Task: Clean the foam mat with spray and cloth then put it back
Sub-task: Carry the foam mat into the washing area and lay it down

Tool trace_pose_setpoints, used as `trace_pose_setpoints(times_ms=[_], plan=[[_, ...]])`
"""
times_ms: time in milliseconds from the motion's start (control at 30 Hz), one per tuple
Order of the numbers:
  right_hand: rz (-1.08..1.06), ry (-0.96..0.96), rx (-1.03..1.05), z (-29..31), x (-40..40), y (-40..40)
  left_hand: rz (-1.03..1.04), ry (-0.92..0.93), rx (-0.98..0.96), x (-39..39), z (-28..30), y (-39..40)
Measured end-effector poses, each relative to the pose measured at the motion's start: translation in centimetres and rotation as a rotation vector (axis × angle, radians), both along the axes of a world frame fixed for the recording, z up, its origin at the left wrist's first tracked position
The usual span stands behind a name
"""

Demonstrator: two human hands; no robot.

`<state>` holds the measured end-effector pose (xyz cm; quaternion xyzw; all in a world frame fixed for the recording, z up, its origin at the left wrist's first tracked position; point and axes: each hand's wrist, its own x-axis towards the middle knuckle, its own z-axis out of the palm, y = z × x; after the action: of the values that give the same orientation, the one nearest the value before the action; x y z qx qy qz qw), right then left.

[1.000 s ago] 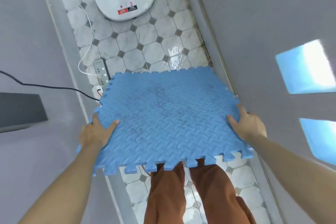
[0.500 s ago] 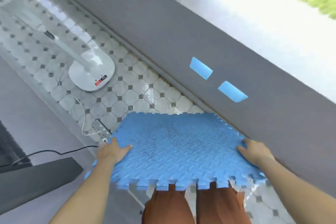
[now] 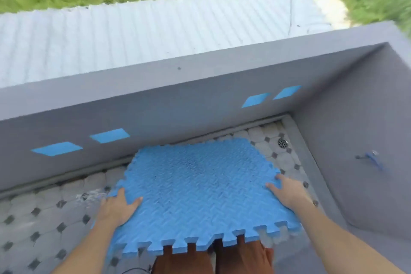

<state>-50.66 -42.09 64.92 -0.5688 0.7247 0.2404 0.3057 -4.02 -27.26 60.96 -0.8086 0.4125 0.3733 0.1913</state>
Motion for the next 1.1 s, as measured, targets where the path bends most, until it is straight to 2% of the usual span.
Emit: trace_pose_setpoints(times_ms=[100,300,467,600,767,933,1100], plan=[[-0.203,0.006,-0.031,0.8,-8.8,2.8,-0.189,0.020,-0.014,-6.7,-0.7,-5.9],[-0.516,0.085,-0.053,1.1,-23.1,8.7,-0.416,0.067,0.034,-20.7,-3.2,-15.6],[-0.751,0.098,-0.035,-1.5,-29.4,12.5,-0.627,0.057,0.000,-31.7,-2.3,-21.6],[-0.933,0.098,-0.019,-6.9,-30.9,15.1,-0.773,0.043,-0.008,-37.2,-4.7,-26.6],[-1.063,0.132,-0.006,-17.7,-31.2,14.8,-0.954,0.046,-0.040,-43.3,-14.2,-34.1],[-1.208,0.120,-0.115,-31.3,-30.1,14.3,-1.090,0.030,-0.063,-47.7,-27.7,-38.7],[-1.377,0.141,-0.212,-44.6,-26.6,14.9,-1.157,-0.010,0.064,-47.5,-41.7,-40.6]])
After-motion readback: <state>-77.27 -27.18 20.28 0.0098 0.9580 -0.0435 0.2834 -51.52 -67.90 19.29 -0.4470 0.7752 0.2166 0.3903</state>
